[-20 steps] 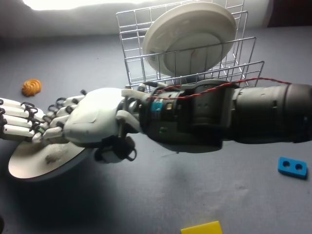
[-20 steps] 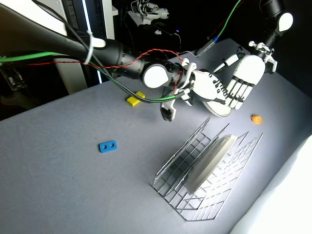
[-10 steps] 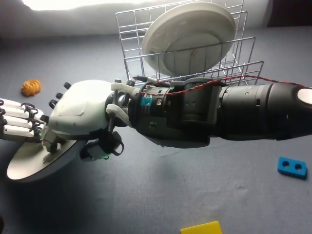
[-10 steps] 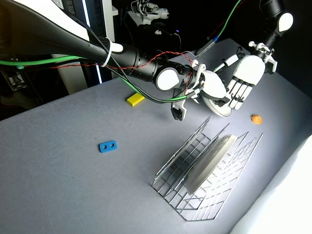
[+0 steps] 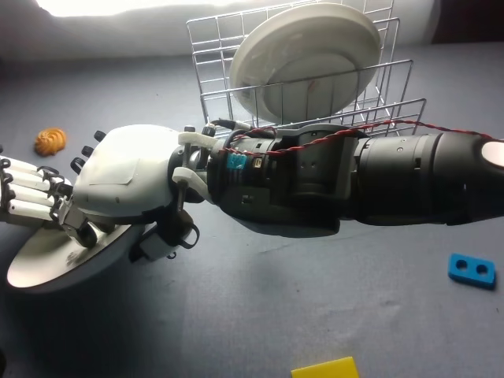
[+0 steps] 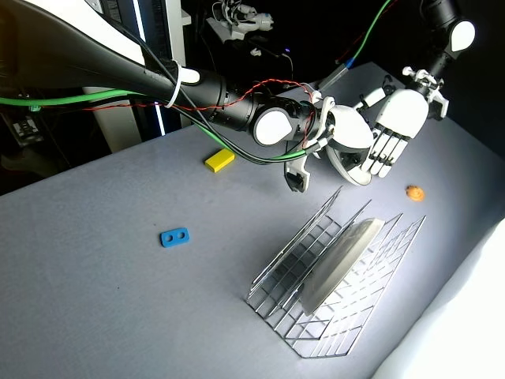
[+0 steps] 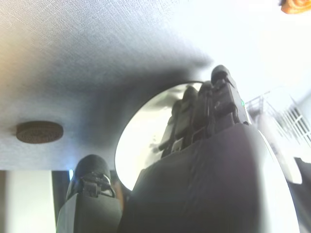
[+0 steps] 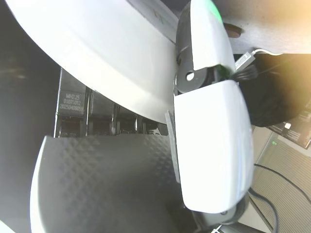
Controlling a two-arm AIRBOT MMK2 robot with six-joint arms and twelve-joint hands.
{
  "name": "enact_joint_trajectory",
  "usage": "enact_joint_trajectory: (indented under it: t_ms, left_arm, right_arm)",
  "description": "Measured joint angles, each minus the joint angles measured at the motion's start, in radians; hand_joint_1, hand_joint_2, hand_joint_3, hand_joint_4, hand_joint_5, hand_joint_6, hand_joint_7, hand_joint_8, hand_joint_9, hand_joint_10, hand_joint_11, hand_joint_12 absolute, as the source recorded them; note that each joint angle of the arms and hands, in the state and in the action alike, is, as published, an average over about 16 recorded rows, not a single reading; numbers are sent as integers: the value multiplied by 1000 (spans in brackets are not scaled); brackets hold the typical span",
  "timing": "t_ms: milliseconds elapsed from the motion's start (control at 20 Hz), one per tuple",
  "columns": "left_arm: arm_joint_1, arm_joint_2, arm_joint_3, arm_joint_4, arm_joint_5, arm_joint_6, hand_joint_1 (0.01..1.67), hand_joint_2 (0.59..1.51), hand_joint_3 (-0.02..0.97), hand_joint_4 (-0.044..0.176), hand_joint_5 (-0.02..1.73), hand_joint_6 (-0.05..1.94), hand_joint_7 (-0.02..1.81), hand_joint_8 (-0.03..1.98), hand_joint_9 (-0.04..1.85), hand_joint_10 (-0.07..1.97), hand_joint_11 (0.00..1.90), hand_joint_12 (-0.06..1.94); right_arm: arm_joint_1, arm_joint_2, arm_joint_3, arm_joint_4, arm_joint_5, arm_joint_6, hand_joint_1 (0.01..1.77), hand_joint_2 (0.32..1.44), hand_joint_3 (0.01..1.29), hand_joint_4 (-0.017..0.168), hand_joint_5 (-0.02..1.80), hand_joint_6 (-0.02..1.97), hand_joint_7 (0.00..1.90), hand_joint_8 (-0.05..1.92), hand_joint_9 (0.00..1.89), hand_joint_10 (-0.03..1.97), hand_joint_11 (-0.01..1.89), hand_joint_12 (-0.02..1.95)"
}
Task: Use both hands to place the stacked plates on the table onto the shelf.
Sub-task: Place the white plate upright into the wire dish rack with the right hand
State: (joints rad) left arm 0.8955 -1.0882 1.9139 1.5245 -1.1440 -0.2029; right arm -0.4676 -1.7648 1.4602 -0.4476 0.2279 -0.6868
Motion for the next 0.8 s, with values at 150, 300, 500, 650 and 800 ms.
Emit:
enact_joint_trajectory:
  t_ms: [150, 300, 500, 650, 800]
  left_arm:
    - [-48, -2, 18, 13, -10, -20, 15, 1128, 15, -4, 15, -3, 20, -9, 1, -8, 28, 13]
    - [-106, -4, 40, 28, -23, -47, 15, 1129, 15, -2, 21, 3, 21, -9, 8, 1, 30, 17]
    - [-198, -3, 72, 50, -41, -91, 15, 1130, 14, 0, 26, 11, 22, -10, 16, 13, 24, 24]
    - [-267, 1, 93, 67, -54, -122, 15, 1131, 15, -2, 26, 13, 24, -10, 18, 15, 24, 28]
    - [-322, 5, 108, 87, -64, -146, 15, 1132, 15, -3, 26, 14, 23, -9, 19, 15, 23, 29]
  right_arm:
    - [0, 1, 0, -1, 2, -1, 1250, 962, 15, -10, 734, 743, 879, 634, 980, 854, 895, 1070]
    - [0, 7, -5, 1, 2, -2, 1251, 960, 15, -9, 726, 783, 879, 655, 969, 1006, 884, 1084]
    - [2, 36, -39, 11, -5, -1, 1251, 960, 14, -7, 716, 837, 880, 665, 965, 1114, 870, 1097]
    - [6, 79, -89, 22, -18, -1, 1252, 960, 14, -6, 718, 869, 883, 683, 966, 1137, 862, 1108]
    - [14, 140, -158, 41, -35, 0, 1258, 961, 14, -5, 741, 887, 899, 703, 974, 1115, 859, 1116]
